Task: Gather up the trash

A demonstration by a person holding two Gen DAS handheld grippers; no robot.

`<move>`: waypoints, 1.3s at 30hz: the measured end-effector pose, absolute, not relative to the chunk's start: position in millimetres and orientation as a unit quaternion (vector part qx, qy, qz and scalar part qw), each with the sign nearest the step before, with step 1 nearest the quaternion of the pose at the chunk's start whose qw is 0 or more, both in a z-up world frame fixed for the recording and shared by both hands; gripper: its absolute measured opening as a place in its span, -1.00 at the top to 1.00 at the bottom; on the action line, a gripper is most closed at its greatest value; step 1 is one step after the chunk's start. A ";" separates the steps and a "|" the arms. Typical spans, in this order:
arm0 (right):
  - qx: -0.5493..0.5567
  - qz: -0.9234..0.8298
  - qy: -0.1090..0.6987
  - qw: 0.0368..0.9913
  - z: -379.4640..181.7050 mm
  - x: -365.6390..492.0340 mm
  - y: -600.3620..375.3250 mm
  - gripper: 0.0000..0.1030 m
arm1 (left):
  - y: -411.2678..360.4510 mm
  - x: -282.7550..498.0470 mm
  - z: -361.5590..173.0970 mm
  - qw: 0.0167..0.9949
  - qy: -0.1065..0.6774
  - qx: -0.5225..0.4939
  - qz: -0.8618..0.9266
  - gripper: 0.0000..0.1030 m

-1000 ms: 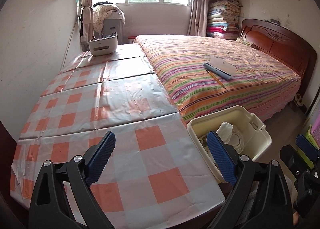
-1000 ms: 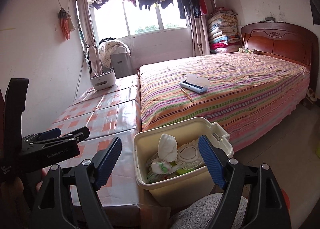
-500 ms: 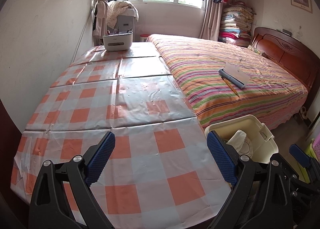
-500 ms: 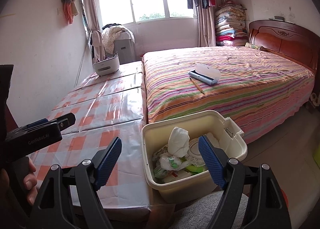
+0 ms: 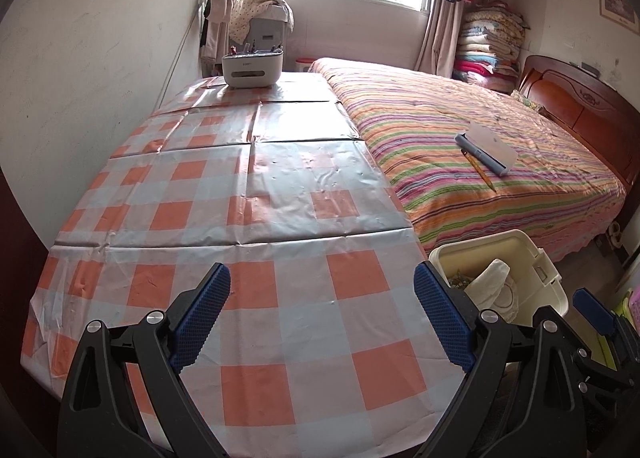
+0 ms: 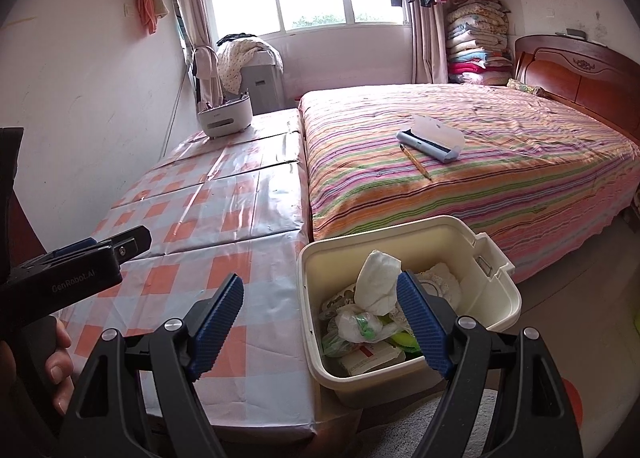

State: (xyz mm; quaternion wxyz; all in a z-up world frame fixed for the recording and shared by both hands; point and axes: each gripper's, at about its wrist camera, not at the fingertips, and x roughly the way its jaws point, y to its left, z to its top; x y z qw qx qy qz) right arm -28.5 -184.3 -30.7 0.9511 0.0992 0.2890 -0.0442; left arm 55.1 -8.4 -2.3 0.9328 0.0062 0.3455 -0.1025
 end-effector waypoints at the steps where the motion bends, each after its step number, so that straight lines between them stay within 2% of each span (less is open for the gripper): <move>1: 0.099 -0.043 0.290 0.951 -30.7 -28.5 -183.6 -0.49 | -7.6 54.6 -1.9 0.933 0.345 0.004 -0.103 -0.78; 16: 0.088 -0.050 0.288 0.952 -25.4 -29.8 -173.4 -0.49 | -13.6 50.4 8.6 0.940 0.318 0.034 -0.118 -0.78; 39: 0.087 -0.045 0.309 0.946 -34.0 -27.0 -173.8 -0.49 | -15.2 52.2 8.0 0.932 0.335 0.020 -0.133 -0.78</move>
